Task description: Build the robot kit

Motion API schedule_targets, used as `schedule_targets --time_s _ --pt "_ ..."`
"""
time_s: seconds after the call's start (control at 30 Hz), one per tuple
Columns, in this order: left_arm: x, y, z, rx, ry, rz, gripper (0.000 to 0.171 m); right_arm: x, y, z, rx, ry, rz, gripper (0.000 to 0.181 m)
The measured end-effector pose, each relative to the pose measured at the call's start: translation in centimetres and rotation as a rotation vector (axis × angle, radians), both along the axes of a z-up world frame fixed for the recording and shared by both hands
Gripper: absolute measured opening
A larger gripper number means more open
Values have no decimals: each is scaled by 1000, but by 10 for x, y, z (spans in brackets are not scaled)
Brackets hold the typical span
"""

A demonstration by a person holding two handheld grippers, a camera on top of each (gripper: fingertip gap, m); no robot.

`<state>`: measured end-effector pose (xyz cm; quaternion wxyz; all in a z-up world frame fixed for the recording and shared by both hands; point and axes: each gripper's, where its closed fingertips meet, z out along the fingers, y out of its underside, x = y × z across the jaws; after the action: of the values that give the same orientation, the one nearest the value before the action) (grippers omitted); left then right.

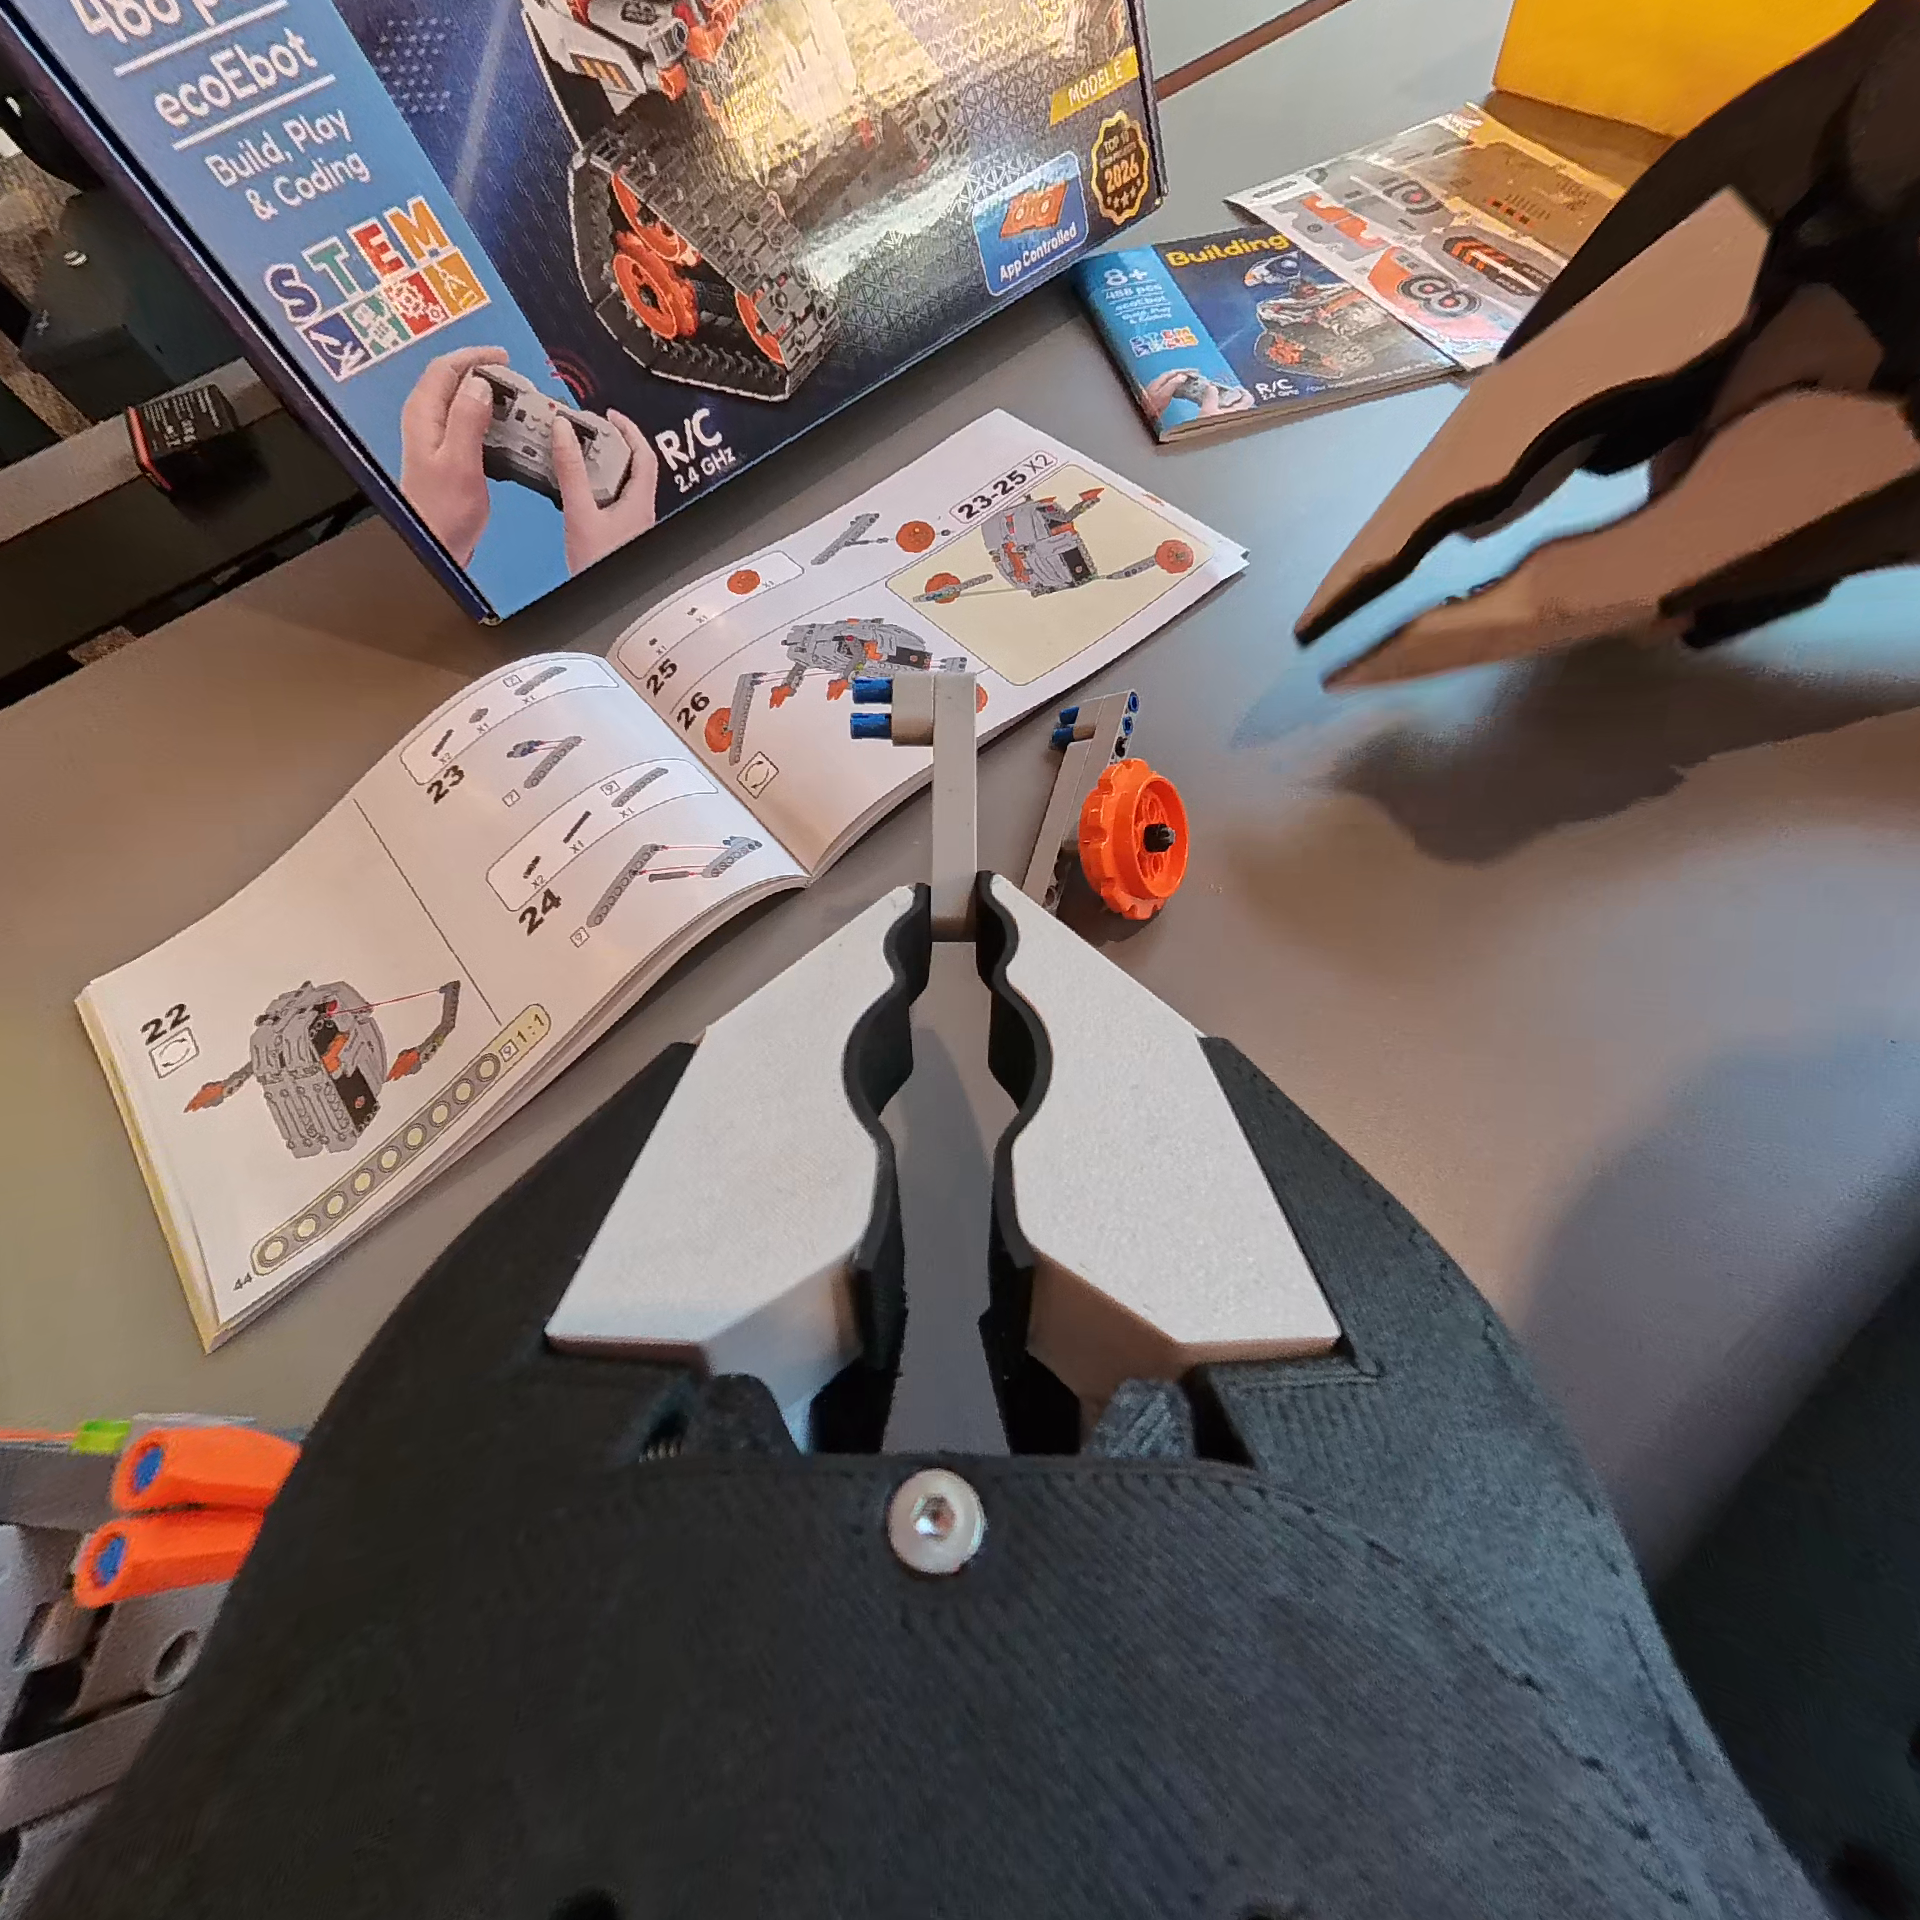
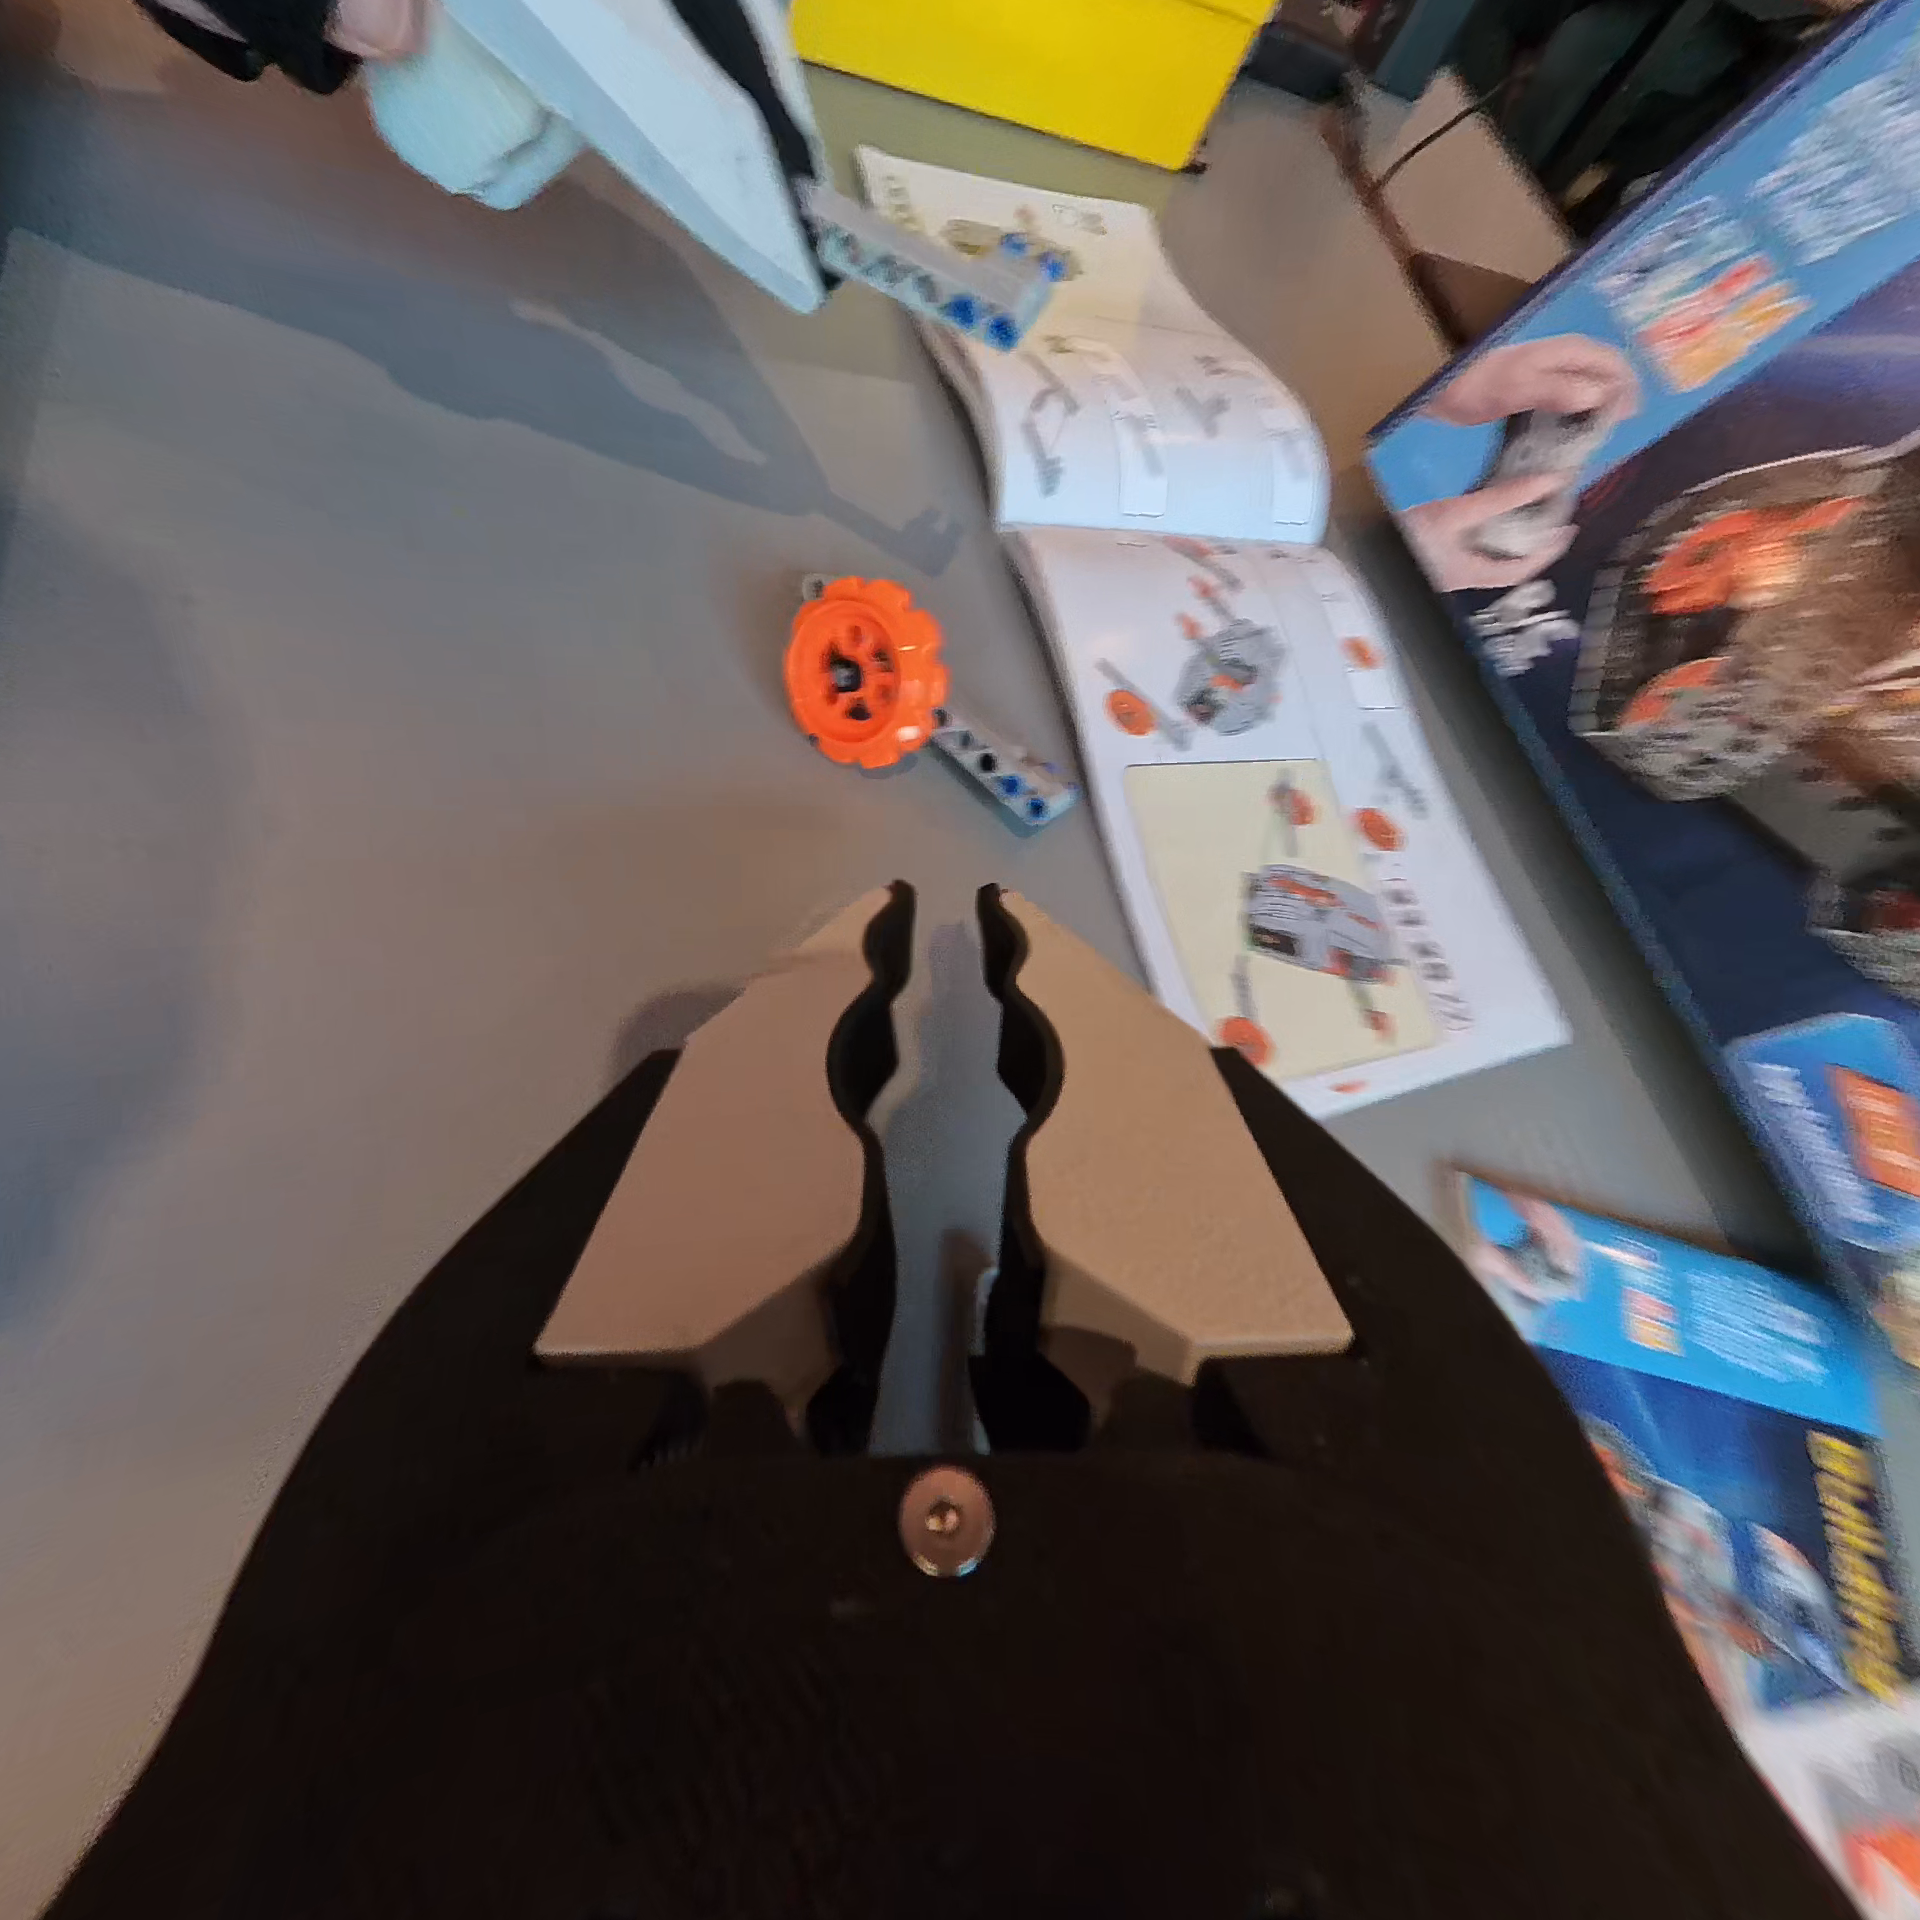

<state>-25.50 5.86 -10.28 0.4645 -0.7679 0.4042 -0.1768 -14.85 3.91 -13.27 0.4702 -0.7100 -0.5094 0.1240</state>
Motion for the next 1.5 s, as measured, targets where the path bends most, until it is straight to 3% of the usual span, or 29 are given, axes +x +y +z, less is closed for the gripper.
schedule_targets --time_s 0.03,0.13,0.2,0.3,0.5,0.63,0.77,0.9,0.97,1.2,1.37,1.43,1.5 --pt "0 0 0 1 0 0 6 9 9 11 72 -7 -57 0" --pt "0 0 1 4 -2 0 6 60 37 68 315 102 -325 0" --pt "0 -1 2 5 -7 -2 6 89 40 99 334 307 -423 0" --pt "0 -1 3 6 -11 -2 6 121 44 114 290 507 -500 0" --pt "0 -1 3 5 -9 -1 6 132 41 127 140 854 -454 0" --pt "-1 0 3 7 -11 2 6 133 30 148 159 988 -333 0" --pt "0 0 2 -2 -12 -2 6 114 24 145 117 978 -225 0" --pt "1 -1 1 -2 -7 -6 6 91 15 143 195 860 -134 2" --pt "1 -1 2 3 -10 -6 6 82 11 147 283 815 -116 30" --pt "1 -1 2 2 -10 -7 6 51 0 131 342 614 -44 20" --pt "1 -1 1 0 -5 -10 6 44 -1 125 322 592 -27 17" --pt "1 -2 1 1 -4 -10 6 42 -2 121 305 572 -11 0" --pt "1 -2 1 4 -4 -10 6 43 -2 121 274 575 -17 0"
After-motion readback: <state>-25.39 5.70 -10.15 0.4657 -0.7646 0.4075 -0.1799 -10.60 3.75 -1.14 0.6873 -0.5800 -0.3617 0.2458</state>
